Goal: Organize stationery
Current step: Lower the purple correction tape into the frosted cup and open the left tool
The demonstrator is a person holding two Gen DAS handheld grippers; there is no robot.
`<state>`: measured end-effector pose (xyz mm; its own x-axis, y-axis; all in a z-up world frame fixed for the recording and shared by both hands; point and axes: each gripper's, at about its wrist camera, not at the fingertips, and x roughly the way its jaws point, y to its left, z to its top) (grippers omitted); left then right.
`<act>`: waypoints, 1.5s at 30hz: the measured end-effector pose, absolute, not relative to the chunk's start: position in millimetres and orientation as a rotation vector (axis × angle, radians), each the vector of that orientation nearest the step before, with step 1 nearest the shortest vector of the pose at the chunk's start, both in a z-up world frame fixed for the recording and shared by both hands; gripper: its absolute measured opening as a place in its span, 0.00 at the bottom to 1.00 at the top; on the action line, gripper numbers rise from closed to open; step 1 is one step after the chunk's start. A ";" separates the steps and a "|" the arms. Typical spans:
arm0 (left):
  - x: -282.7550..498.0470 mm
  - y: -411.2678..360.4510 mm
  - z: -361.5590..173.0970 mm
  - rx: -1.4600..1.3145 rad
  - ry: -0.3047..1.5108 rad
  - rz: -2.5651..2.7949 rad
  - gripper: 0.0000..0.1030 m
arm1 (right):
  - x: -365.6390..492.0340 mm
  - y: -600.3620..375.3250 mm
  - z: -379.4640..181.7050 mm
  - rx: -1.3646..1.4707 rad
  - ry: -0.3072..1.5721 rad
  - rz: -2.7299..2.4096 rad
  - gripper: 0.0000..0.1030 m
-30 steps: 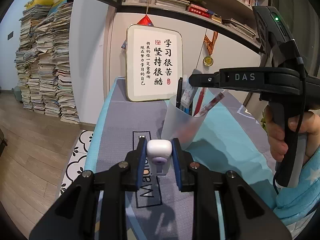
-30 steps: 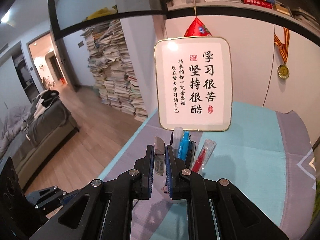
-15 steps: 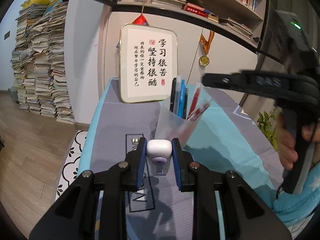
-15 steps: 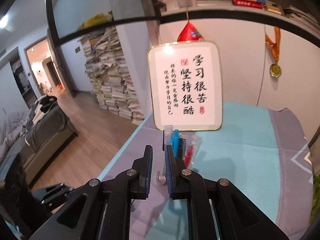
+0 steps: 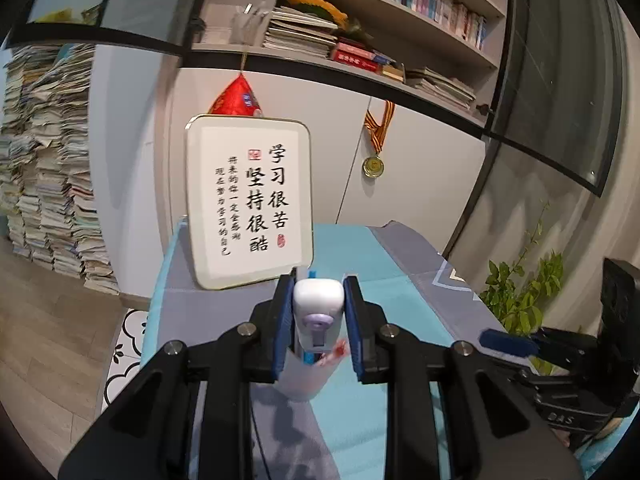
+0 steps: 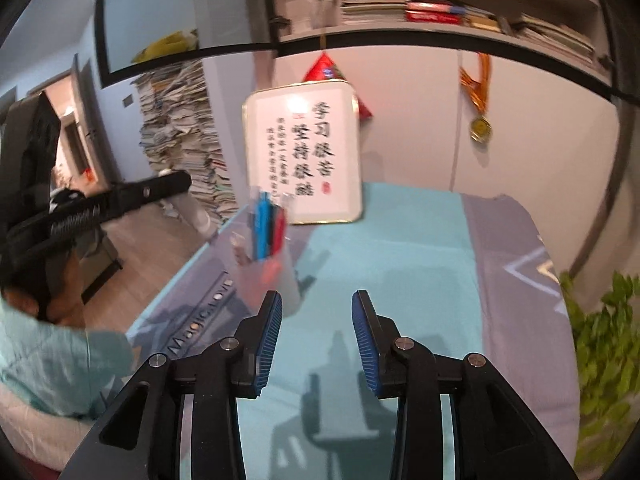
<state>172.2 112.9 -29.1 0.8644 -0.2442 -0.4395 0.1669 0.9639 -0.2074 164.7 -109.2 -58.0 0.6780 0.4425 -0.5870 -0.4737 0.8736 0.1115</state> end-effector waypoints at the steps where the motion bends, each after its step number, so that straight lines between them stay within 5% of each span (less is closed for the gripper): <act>1: 175.4 110.4 -29.5 -0.160 0.487 -0.214 0.23 | 166.4 -113.5 -59.1 -0.040 0.652 0.506 0.35; 45: 222.3 87.0 -69.0 -0.089 0.692 -0.121 0.23 | 170.1 -142.9 -79.3 0.025 0.702 0.494 0.40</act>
<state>222.3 87.0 -69.0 0.7633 -0.1411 -0.6304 0.0818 0.9891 -0.1224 170.1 -142.9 -79.3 0.6536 0.4437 -0.6131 -0.4274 0.8850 0.1848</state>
